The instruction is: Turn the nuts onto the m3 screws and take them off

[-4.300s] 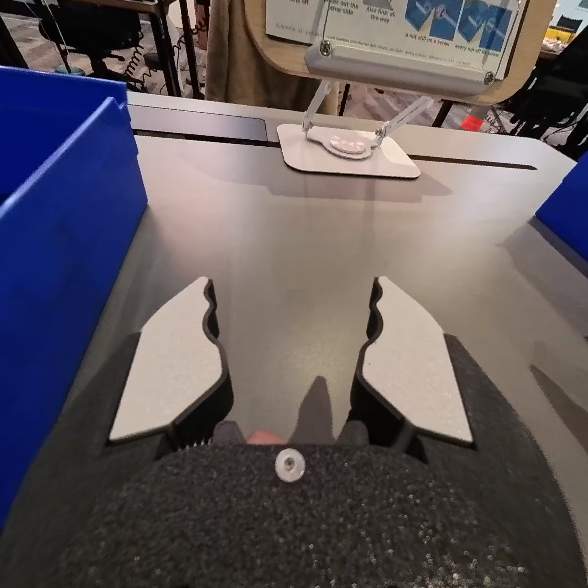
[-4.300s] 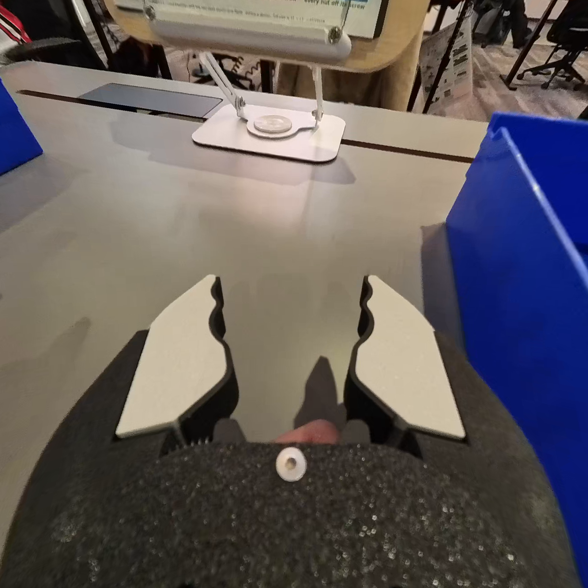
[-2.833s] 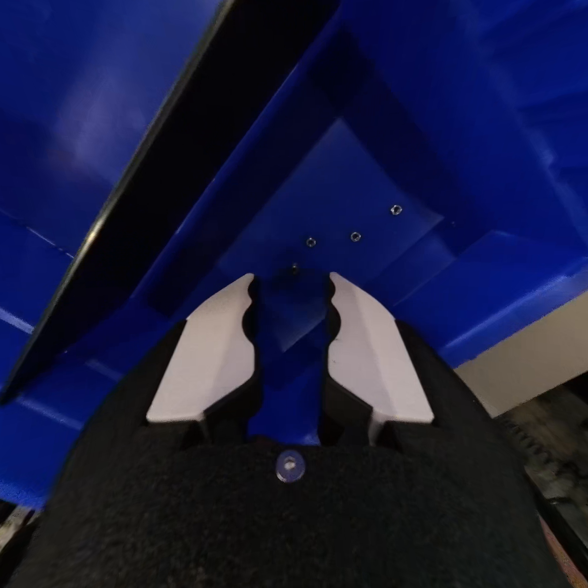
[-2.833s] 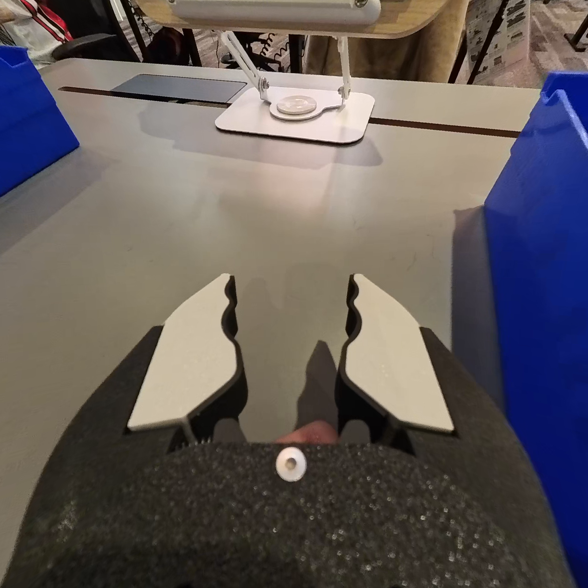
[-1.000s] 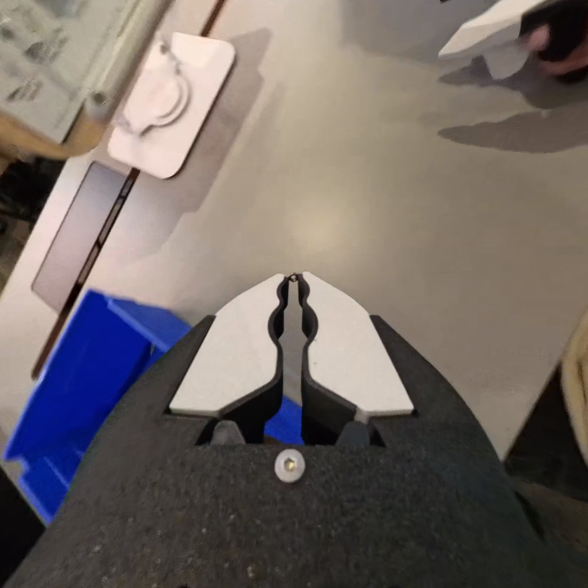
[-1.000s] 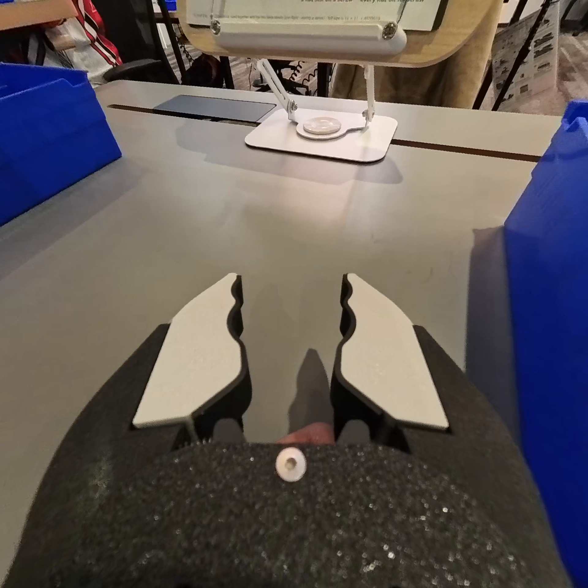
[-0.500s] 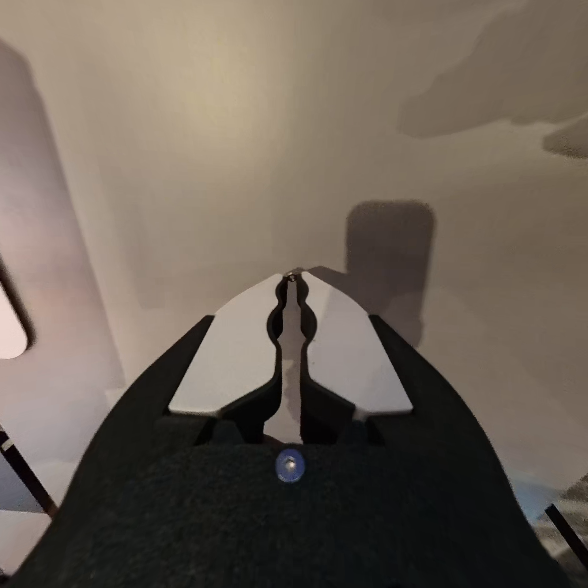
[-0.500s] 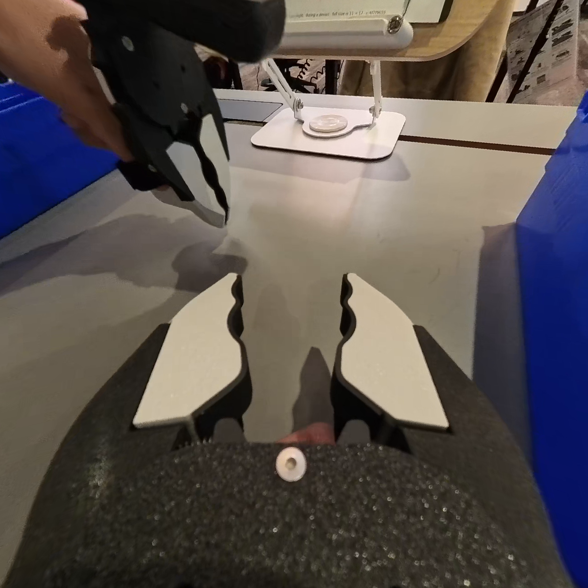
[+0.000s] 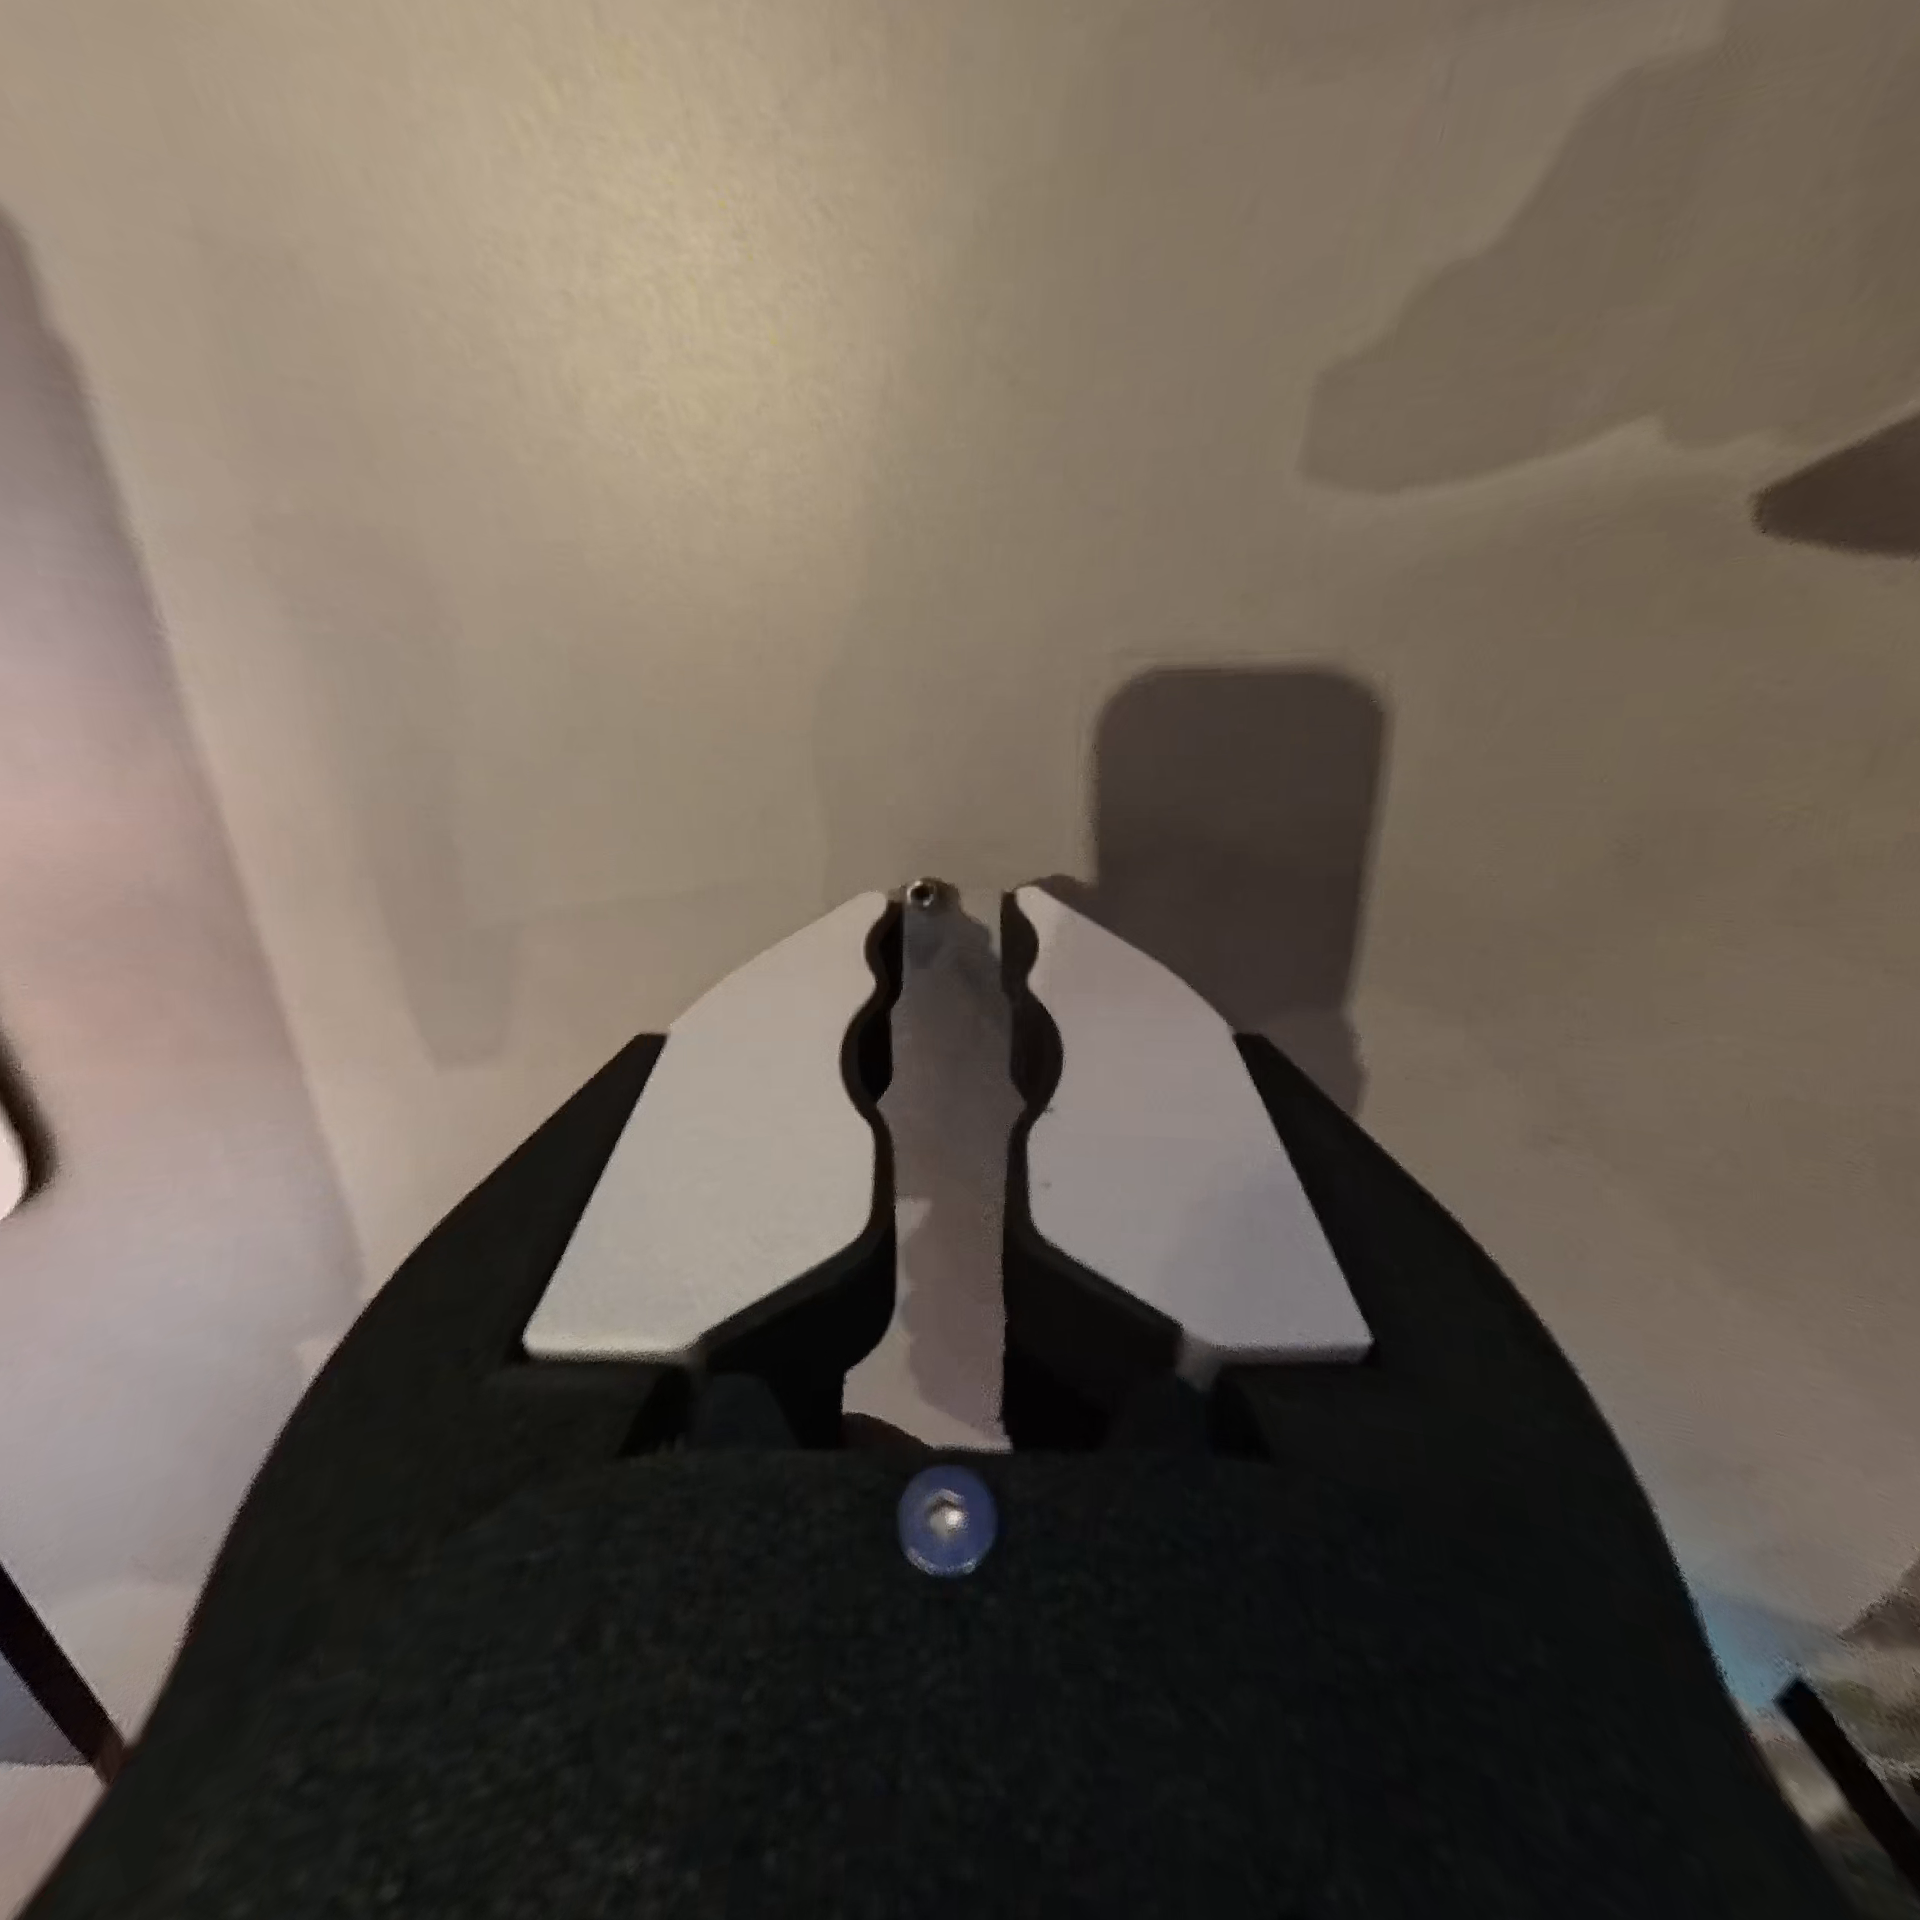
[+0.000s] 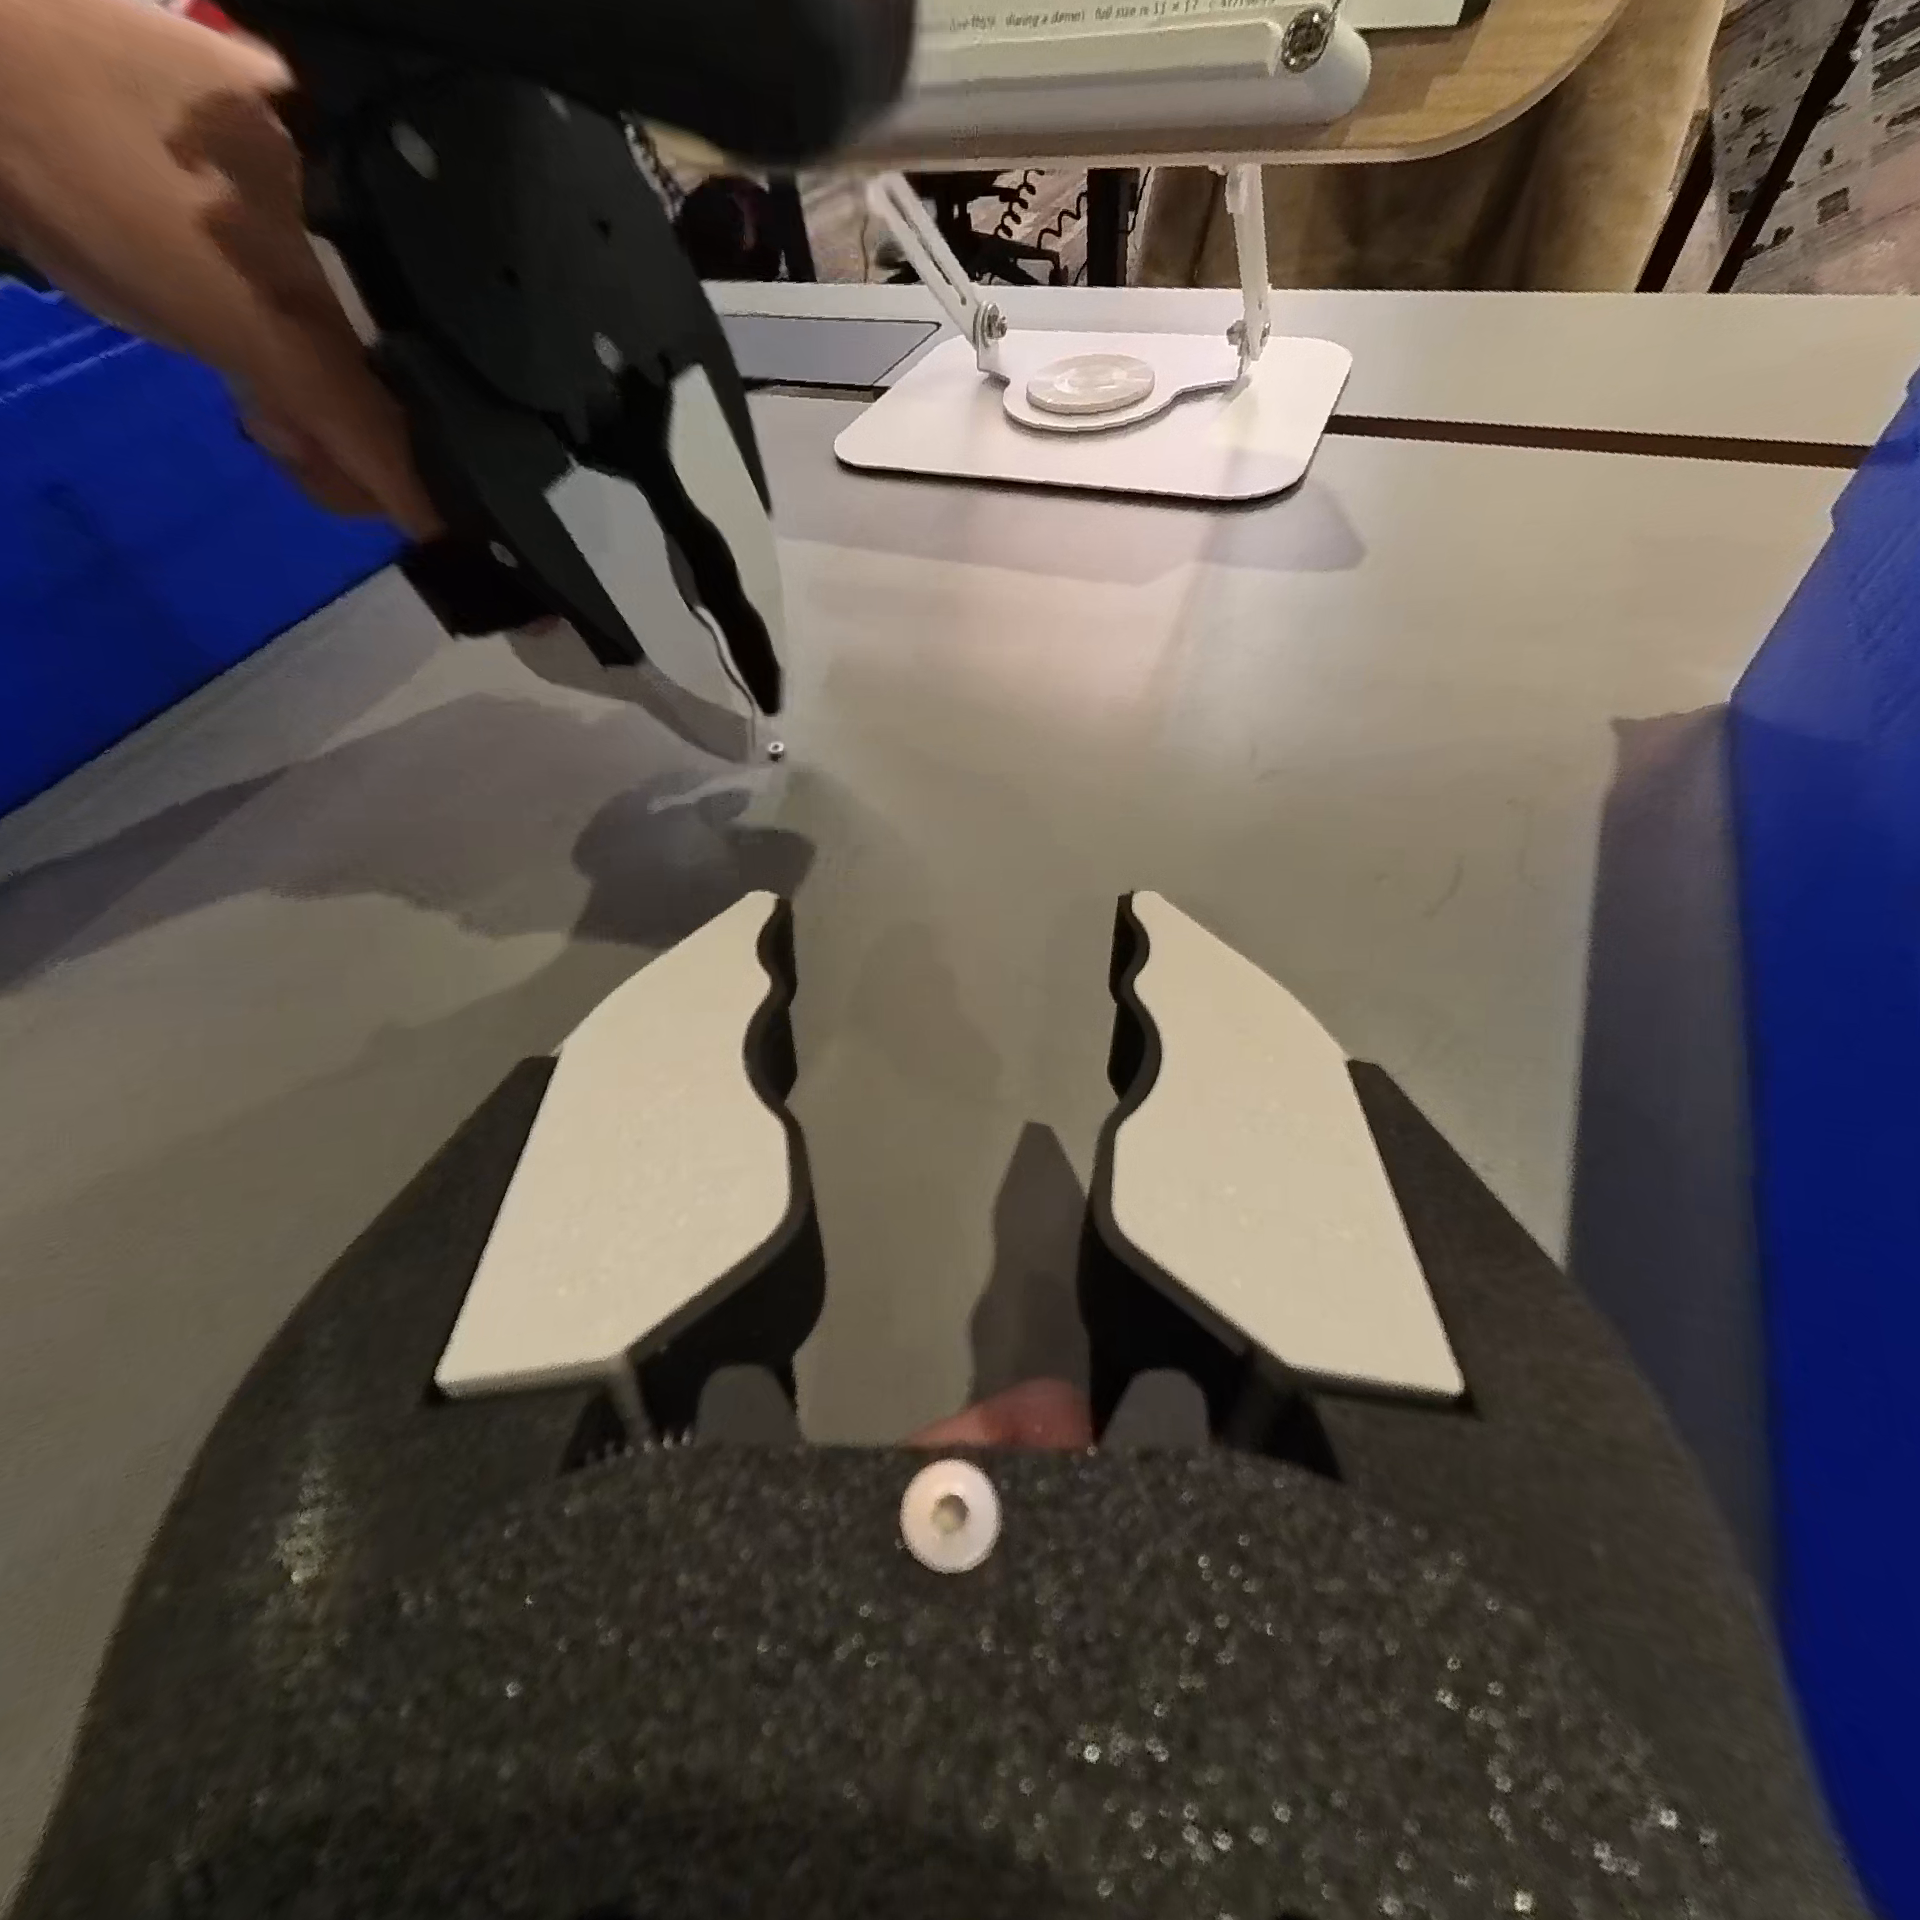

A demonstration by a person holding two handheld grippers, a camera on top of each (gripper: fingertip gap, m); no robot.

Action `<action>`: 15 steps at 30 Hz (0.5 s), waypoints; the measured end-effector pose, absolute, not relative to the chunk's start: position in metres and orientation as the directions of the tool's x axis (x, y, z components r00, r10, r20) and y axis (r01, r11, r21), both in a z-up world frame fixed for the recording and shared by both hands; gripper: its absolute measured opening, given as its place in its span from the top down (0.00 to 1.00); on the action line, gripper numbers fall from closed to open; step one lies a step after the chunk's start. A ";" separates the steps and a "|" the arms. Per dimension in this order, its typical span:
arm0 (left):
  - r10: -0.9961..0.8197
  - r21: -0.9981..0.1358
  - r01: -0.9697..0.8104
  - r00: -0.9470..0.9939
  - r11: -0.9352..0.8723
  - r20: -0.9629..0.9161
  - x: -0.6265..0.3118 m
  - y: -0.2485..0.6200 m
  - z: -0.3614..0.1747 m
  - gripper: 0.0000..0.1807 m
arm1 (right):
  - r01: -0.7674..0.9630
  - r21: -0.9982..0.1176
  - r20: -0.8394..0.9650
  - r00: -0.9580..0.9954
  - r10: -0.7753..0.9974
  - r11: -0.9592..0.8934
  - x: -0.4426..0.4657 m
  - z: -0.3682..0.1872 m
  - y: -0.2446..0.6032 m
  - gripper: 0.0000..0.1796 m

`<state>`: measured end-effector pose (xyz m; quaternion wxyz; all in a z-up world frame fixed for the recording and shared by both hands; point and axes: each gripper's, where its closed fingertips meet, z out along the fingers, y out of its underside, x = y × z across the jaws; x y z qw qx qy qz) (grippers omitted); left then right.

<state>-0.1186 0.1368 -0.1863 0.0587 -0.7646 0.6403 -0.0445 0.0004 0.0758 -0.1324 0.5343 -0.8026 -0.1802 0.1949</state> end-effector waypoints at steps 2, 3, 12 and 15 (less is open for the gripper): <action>-0.971 -0.244 -0.945 0.235 -0.218 -0.041 -0.119 0.137 -0.163 0.87 | 0.081 -0.928 -0.120 0.858 0.499 -0.363 0.000 -0.132 0.076 0.68; -0.958 -0.313 -0.918 0.279 -0.245 -0.071 -0.121 0.136 -0.147 0.83 | 0.082 -0.928 -0.119 0.858 0.500 -0.362 0.000 -0.132 0.075 0.68; -0.338 -0.935 -0.216 0.934 -0.283 -0.113 -0.268 0.059 -0.014 0.74 | 0.111 -0.931 -0.088 0.856 0.510 -0.348 -0.003 -0.132 0.074 0.68; -0.107 -0.975 0.024 0.993 -0.222 0.049 -0.317 0.002 -0.029 0.76 | 0.112 -0.935 -0.083 0.855 0.512 -0.338 -0.003 -0.131 0.073 0.68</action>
